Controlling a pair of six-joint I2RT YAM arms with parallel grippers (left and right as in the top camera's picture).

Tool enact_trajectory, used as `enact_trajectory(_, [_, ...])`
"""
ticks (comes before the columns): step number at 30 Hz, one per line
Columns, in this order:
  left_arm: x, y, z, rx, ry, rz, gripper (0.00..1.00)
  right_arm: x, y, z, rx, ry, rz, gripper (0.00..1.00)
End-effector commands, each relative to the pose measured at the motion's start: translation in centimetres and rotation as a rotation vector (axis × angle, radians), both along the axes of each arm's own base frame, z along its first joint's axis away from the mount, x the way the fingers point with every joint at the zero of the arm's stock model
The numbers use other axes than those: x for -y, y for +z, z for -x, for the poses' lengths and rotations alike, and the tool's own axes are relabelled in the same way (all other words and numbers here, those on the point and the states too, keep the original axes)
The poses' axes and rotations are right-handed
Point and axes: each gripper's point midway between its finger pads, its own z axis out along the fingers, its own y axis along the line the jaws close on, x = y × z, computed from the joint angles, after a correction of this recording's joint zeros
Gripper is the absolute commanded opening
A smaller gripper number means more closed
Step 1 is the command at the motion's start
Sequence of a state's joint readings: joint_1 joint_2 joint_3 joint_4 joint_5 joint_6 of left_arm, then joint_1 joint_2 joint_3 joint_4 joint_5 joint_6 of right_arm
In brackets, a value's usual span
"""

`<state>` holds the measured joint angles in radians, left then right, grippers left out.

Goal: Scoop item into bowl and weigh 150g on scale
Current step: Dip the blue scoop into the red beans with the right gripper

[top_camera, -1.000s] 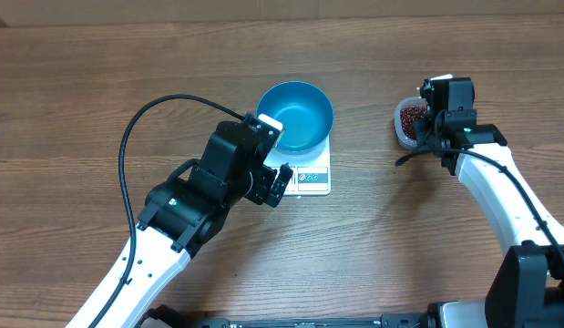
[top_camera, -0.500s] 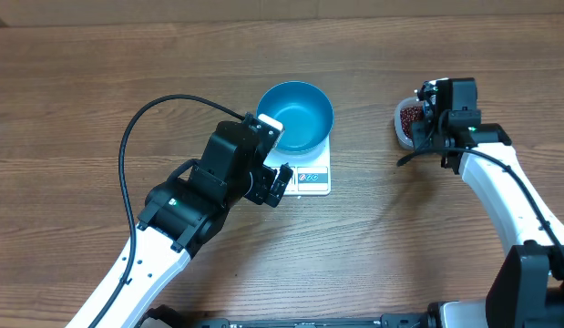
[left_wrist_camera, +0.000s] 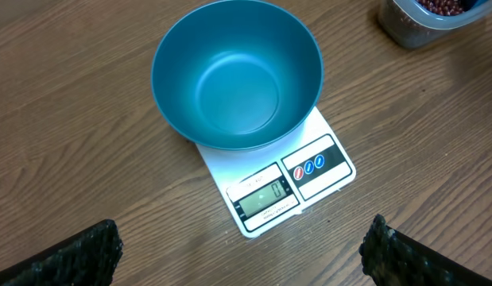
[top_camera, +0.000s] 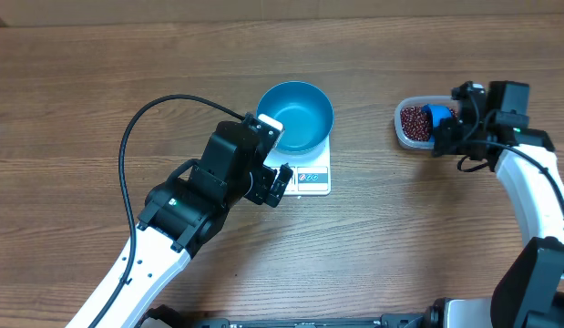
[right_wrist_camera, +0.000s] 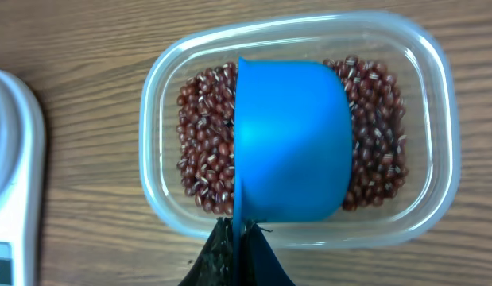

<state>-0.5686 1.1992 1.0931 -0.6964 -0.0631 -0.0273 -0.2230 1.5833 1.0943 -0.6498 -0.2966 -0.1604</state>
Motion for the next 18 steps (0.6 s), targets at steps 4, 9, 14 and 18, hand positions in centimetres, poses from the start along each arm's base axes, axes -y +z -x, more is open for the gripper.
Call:
enact_trajectory(4, [0.1,1.0,-0.3,0.014,0.002,0.015,1.0,-2.0,1.0,0.1,0.009,0.044,-0.158,0.04])
enact_trajectory(9, [0.1,0.9,-0.2,0.009,0.003,0.012,1.0,-1.6,1.2,-0.2,0.011,0.0,-0.176,0.04])
enact_trajectory(14, [0.0,0.8,-0.1,0.005,0.002,0.009,1.0,-0.7,1.1,-0.3,0.002,-0.065,-0.203,0.04])
enact_trajectory(18, [0.0,0.8,-0.1,0.005,0.003,0.009,1.0,0.3,1.1,-0.2,-0.002,-0.112,-0.216,0.04])
